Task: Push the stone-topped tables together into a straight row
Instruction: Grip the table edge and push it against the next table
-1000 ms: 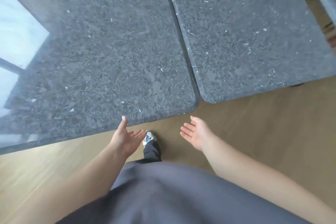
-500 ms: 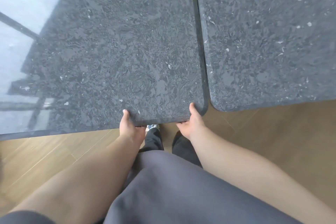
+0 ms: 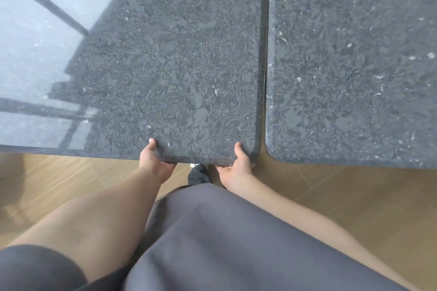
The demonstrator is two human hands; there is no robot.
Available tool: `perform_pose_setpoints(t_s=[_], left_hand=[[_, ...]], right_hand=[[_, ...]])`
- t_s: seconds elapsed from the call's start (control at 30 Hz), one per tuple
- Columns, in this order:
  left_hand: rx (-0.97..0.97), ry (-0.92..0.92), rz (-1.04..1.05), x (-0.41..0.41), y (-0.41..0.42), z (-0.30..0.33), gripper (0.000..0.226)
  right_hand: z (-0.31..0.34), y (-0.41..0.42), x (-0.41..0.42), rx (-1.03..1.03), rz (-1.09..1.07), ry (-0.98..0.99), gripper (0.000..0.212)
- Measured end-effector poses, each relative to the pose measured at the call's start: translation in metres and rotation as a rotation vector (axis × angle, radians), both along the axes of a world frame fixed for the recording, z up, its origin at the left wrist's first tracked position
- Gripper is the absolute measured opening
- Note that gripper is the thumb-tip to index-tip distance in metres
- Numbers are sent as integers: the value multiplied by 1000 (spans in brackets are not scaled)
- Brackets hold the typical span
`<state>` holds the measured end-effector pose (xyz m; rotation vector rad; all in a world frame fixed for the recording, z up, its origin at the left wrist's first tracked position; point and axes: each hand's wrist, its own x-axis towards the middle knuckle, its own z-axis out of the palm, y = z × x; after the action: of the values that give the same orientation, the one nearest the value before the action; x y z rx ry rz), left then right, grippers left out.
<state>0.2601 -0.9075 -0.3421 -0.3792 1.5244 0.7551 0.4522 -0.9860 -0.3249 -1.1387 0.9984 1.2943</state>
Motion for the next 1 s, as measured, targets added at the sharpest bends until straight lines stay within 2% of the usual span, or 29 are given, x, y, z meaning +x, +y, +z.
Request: perform_pose_setpoints(t_s=[0.37, 0.6, 0.67, 0.87, 1.0], left_hand=[[-15, 23, 19, 19, -1, 5, 35], [-8, -28, 36, 15, 1, 8, 37], [-14, -51, 26, 15, 1, 11, 40], [-83, -159, -82, 1, 6, 24, 62], [-120, -196, -282, -24, 9, 31, 69]], right_hand=[[1, -1, 21, 6, 57, 28, 24], [-3, -1, 22, 32, 64, 57, 32], [-4, -1, 21, 27, 72, 43, 41], [-7, 1, 15, -18, 80, -46, 54], [-4, 1, 11, -22, 85, -97, 52]])
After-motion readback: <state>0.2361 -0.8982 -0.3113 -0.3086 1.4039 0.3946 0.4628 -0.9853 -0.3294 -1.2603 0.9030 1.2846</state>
